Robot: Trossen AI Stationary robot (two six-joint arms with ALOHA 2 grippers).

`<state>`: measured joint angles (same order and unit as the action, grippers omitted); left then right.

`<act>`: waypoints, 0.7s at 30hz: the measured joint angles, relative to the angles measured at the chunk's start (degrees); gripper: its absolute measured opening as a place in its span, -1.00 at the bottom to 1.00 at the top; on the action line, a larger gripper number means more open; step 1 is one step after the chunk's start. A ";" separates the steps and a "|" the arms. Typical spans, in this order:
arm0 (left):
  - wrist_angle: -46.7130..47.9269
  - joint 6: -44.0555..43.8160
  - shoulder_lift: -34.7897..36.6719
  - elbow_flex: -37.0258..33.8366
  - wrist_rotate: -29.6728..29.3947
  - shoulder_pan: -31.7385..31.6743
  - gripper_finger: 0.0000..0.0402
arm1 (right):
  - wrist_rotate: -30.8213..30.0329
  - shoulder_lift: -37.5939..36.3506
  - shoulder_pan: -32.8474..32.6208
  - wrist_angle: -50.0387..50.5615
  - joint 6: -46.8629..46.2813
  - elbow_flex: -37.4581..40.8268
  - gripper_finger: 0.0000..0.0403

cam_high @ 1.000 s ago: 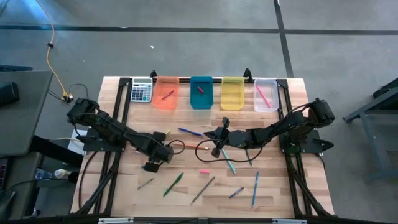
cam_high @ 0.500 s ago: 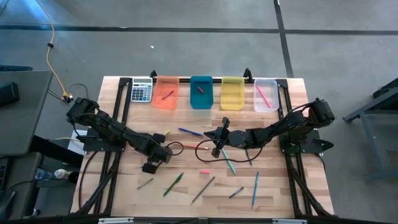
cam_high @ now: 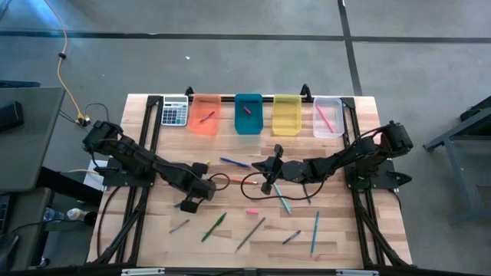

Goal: Sort crayons/erasers/pens/pencils in bins
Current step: Put the purple ballpen into the yellow bin

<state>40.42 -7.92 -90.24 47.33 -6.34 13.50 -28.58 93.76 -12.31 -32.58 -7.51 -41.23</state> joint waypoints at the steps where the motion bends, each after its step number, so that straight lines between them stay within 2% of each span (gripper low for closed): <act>1: 0.20 0.05 0.00 0.41 0.11 -0.30 -0.99 | 0.01 0.00 -0.03 0.56 0.04 0.01 -1.00; 5: -0.46 -0.01 0.25 1.76 -0.35 -1.23 -1.00 | 0.02 0.00 -0.03 3.15 -0.42 0.04 -1.00; 10: -1.53 -0.97 4.06 1.65 -7.75 -1.23 -1.00 | 0.00 0.00 -0.03 1.48 -0.02 2.30 -1.00; 21: -15.53 -5.38 22.99 -4.31 -10.91 -1.93 -1.00 | 0.33 0.00 -0.51 -12.09 -6.58 12.17 -1.00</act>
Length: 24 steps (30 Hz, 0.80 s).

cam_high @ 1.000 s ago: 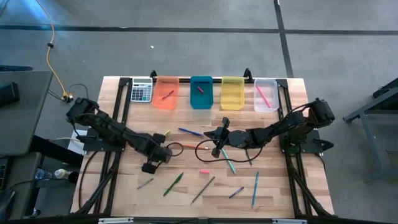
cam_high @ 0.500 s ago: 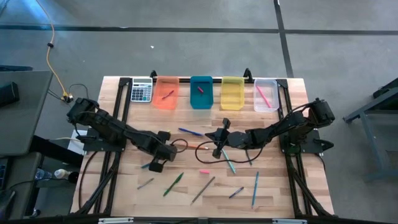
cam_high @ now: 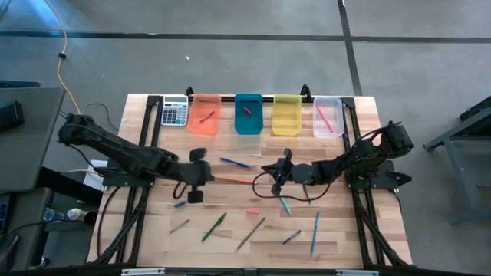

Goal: Sort crayons/erasers/pens/pencils in bins
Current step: Put the purple ballpen into the yellow bin

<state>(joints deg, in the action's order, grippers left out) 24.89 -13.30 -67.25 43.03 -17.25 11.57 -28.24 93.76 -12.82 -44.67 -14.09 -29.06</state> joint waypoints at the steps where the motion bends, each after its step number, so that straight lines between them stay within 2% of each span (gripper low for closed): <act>1: -1.65 -0.04 1.40 -0.09 -0.42 0.00 -1.00 | 0.69 0.01 0.00 -0.36 -0.53 -0.10 -1.00; 6: -9.32 0.86 6.56 -0.09 -2.71 -0.67 -1.00 | 5.99 0.02 0.00 -0.34 0.82 -3.33 -0.93; 11: -17.32 2.04 7.55 -0.12 -2.55 -2.69 -1.00 | 10.77 0.02 0.30 -0.30 4.96 -7.88 -0.64; 14: -23.50 3.70 5.83 -0.13 -0.29 -3.71 -1.00 | 13.44 0.02 0.46 -0.33 5.52 -10.58 -0.41; 19: -33.06 5.69 1.81 -0.13 3.11 -4.91 -1.00 | 13.72 1.17 0.28 -2.09 8.22 -13.63 -0.07; 24: -40.19 6.60 -1.96 -0.13 6.37 -5.71 -1.00 | 14.33 5.06 0.15 -7.73 10.45 -15.85 0.09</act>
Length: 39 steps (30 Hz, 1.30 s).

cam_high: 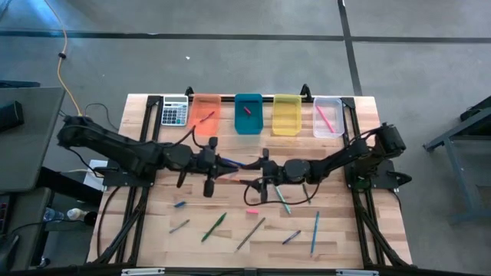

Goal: Sort crayons/erasers/pens/pencils in bins
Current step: Put the purple ballpen into the yellow bin

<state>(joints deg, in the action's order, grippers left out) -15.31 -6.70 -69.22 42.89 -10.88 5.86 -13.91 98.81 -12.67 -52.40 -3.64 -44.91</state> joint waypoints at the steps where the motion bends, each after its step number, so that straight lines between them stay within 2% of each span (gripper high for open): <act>1: -0.94 0.25 -0.50 0.00 0.29 -0.19 -1.00 | 0.03 0.80 0.00 -0.73 0.61 -0.47 0.10; 7: -3.18 0.96 -2.07 0.00 2.66 -1.38 -1.00 | 0.73 4.25 -0.04 -2.27 2.62 -3.10 0.10; 14: -4.20 0.99 -3.27 0.00 3.94 -1.46 -1.00 | 0.50 4.87 -0.04 -1.72 4.02 -5.03 0.06; 19: -4.46 1.96 -3.27 0.00 3.92 -1.46 -1.00 | 0.48 4.91 -0.02 -0.03 2.94 -5.39 -0.16; 30: -4.29 2.43 -3.14 0.00 3.95 -1.46 -0.95 | 0.28 4.91 -0.01 0.34 2.59 -5.39 -0.87; 34: -3.81 3.01 -2.36 0.00 3.83 -1.70 -0.85 | -1.30 4.89 -0.02 0.82 2.60 -5.39 -0.95; 39: -3.25 3.48 0.46 0.02 5.22 -3.50 -0.67 | -3.67 4.89 0.38 2.93 2.51 -5.39 -0.89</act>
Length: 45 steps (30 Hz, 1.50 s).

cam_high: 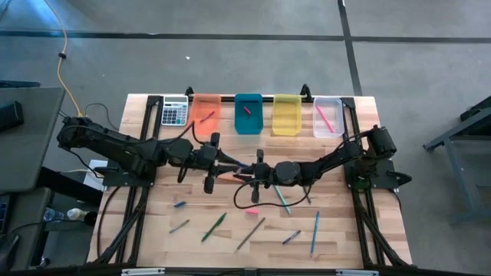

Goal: Sort crayons/erasers/pens/pencils in bins
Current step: Put the purple ballpen into the yellow bin

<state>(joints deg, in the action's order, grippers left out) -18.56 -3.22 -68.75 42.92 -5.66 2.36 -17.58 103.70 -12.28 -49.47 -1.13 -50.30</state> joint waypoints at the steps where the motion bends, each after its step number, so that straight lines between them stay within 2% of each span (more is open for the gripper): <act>1: 0.38 0.06 0.67 0.00 0.61 -0.49 -0.63 | 0.00 0.00 0.19 0.44 -0.09 0.00 -0.88; 7: 6.51 8.50 6.15 0.02 0.99 -3.26 -0.50 | 0.00 -0.33 1.95 1.69 -0.29 0.00 -0.89; 13: 12.46 14.09 8.37 -0.40 1.30 -6.79 -0.73 | -2.13 -6.32 7.27 13.11 -2.94 0.00 -0.89; 15: 10.47 14.78 8.43 -2.66 3.66 -9.18 -0.84 | -2.17 -9.43 9.69 18.19 -3.41 0.00 -0.89; 17: 8.14 13.15 8.33 -5.35 9.12 -12.30 -0.94 | -2.19 -12.94 12.24 24.95 -4.11 0.00 -0.89; 20: 2.94 10.86 8.35 -9.55 16.54 -16.34 -0.98 | -2.20 -18.25 15.94 35.97 -5.20 -0.02 -0.89; 25: -7.86 11.35 8.34 -16.16 17.47 -21.10 -0.98 | -2.19 -25.83 22.57 49.35 -5.67 -0.04 -0.90; 29: -18.96 10.79 8.33 -21.83 17.13 -25.32 -0.99 | 0.25 -29.17 29.37 55.65 -6.61 -0.04 -0.90; 34: -28.44 7.20 8.31 -27.35 17.14 -30.40 -1.00 | 5.90 -26.85 39.10 57.41 -9.42 -0.04 -0.90; 39: -29.12 6.81 8.28 -29.00 17.17 -33.82 -1.00 | 11.58 -21.61 47.89 57.02 -8.48 -0.04 -0.90; 45: -29.14 7.31 8.26 -29.05 20.39 -36.19 -1.00 | 12.96 -15.95 54.47 56.96 -6.86 -0.04 -0.90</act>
<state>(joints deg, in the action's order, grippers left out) -47.70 4.09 -60.49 13.87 14.73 -33.84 -4.62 87.75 42.19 7.49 -7.99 -50.35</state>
